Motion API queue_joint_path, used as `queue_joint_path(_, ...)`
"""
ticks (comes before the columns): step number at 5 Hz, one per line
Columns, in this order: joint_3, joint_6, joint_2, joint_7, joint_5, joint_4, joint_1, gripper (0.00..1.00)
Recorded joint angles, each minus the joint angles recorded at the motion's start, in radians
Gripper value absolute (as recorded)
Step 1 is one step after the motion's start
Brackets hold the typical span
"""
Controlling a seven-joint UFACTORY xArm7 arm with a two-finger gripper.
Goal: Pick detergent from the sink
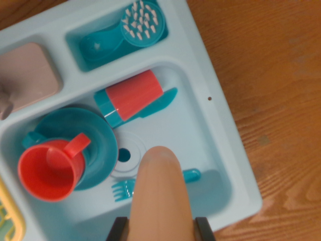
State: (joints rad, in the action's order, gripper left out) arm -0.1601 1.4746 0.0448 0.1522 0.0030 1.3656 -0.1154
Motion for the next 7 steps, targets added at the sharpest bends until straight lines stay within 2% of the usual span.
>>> queue_joint_path(1, 0.0, 0.0, 0.0, 0.0, 0.0, 0.0, 0.0, 1.0)
queue_joint_path(2, 0.0, 0.037, -0.01, 0.001, -0.0019, 0.027, 0.0003, 1.0)
queue_joint_path(3, 0.0, 0.037, -0.01, 0.001, -0.0019, 0.027, 0.0003, 1.0)
queue_joint_path(4, 0.0, 0.07, -0.019, 0.002, -0.0035, 0.051, 0.0007, 1.0)
queue_joint_path(5, 0.0, 0.07, -0.019, 0.002, -0.0035, 0.051, 0.0007, 1.0)
queue_joint_path(6, 0.0, 0.096, -0.026, 0.003, -0.0049, 0.07, 0.0009, 1.0)
queue_joint_path(7, 0.0, 0.096, -0.026, 0.003, -0.0049, 0.07, 0.0009, 1.0)
